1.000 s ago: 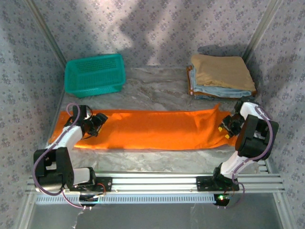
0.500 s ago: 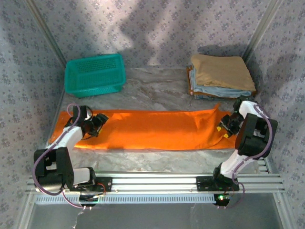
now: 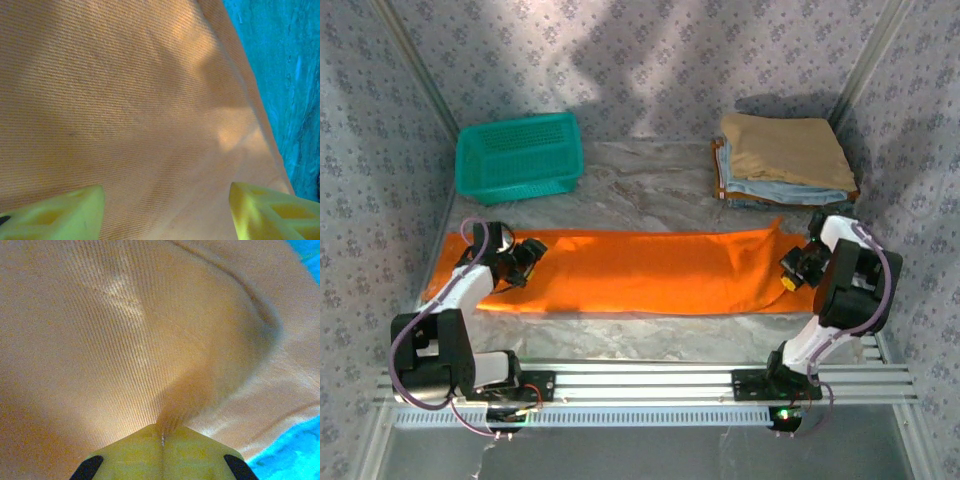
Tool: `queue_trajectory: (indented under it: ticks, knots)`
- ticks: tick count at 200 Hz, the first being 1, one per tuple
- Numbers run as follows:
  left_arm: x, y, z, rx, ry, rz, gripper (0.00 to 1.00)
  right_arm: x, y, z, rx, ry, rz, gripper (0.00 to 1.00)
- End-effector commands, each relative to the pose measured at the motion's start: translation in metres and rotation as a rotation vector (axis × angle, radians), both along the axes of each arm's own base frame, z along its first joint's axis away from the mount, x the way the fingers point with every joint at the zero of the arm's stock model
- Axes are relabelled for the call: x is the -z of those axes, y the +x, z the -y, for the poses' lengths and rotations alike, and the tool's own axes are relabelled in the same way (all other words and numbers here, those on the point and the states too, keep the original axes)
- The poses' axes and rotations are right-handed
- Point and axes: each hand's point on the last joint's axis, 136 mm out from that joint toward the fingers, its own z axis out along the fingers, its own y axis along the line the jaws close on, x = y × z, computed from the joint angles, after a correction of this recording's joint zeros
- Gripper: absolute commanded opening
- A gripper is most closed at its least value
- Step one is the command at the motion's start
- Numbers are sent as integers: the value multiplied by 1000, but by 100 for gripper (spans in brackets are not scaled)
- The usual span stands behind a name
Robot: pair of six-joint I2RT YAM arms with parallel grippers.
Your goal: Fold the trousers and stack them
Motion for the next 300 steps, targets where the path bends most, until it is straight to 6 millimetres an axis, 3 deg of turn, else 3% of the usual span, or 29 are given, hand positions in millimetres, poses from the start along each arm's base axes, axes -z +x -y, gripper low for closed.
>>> queue_trajectory:
  ticks: [1,17,36,51,65,74,78,98,125,150,183,223,262,285,300]
  knots:
    - [-16,3,4,13,-9,36,67,-42,-11,21,80,-135,41,0]
    - [-24,4,4,12,-10,58,67,-57,-39,28,113,-224,29,0]
    - [-33,4,4,10,-11,84,67,-49,-72,29,187,-248,11,0]
    - [-35,3,5,10,-18,92,67,-37,-85,30,222,-245,0,0]
    - [-37,2,6,13,-20,99,67,-29,-83,24,223,-202,-10,10]
    - [-38,0,6,14,-19,100,67,-25,-80,19,223,-171,-20,32]
    - [-38,-1,6,16,-18,100,67,-24,-79,18,225,-161,-27,37]
    - [-41,-4,6,20,-15,104,67,-34,-69,22,216,-172,-7,42]
    - [-46,-7,9,35,-18,112,67,-71,-52,19,144,-234,81,46]
    - [-38,-21,10,56,-1,61,67,-83,-45,-25,17,-208,127,47]
    - [-29,-54,10,96,92,-37,67,-54,-50,-112,-214,-113,114,49]
    - [-22,-93,30,194,173,-111,64,-37,-64,-194,-618,-155,50,51]
    - [-8,-124,38,232,203,-145,62,-28,-86,-224,-941,-305,5,58]
    - [5,-123,48,241,180,-141,59,-17,-84,-236,-1068,-360,-4,58]
    - [5,-108,56,249,173,-109,56,-9,-76,-246,-1129,-359,2,58]
